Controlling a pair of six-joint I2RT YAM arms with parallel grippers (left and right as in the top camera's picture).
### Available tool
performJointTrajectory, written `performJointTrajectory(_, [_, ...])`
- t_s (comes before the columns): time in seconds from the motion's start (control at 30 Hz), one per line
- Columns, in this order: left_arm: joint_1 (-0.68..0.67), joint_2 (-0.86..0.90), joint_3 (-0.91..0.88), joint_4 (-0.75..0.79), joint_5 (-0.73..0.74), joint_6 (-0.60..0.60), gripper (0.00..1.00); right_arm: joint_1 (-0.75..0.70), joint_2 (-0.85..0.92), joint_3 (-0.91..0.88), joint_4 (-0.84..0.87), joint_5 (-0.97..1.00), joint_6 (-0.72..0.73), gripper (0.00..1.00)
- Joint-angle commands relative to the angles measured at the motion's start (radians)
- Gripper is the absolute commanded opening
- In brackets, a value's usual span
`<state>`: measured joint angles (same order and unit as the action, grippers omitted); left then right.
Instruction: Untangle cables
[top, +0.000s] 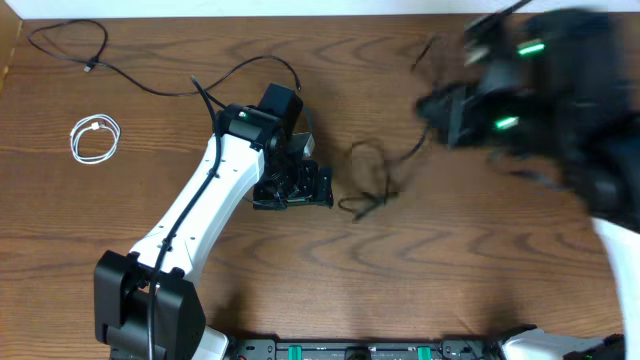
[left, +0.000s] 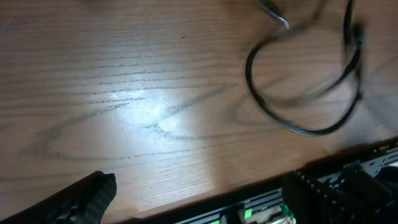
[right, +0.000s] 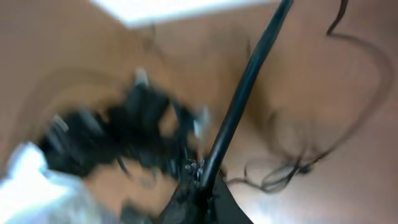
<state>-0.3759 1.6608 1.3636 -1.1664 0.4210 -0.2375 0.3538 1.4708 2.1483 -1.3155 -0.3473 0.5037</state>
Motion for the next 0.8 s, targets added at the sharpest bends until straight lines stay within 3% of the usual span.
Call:
performJointTrajectory(0.0, [0.001, 0.004, -0.003, 0.002, 0.012, 0.019, 0.91, -0.097, -0.009, 0.127, 0.027, -0.012, -0.014, 0.01])
performJointTrajectory(0.33, [0.001, 0.004, -0.004, 0.017, 0.013, 0.016, 0.91, -0.246, -0.01, 0.271, 0.213, -0.125, 0.041, 0.01])
performJointTrajectory(0.57, [0.001, 0.004, -0.005, 0.025, 0.013, 0.016, 0.91, -0.232, 0.024, 0.264, 0.049, -0.092, -0.097, 0.01])
performJointTrajectory(0.67, [0.001, 0.004, -0.005, 0.028, 0.013, 0.016, 0.91, -0.244, 0.043, 0.264, 0.048, -0.016, 0.03, 0.01])
performJointTrajectory(0.77, [0.001, 0.004, -0.005, 0.026, 0.013, 0.016, 0.91, -0.285, 0.039, 0.264, 0.18, -0.072, 0.18, 0.01])
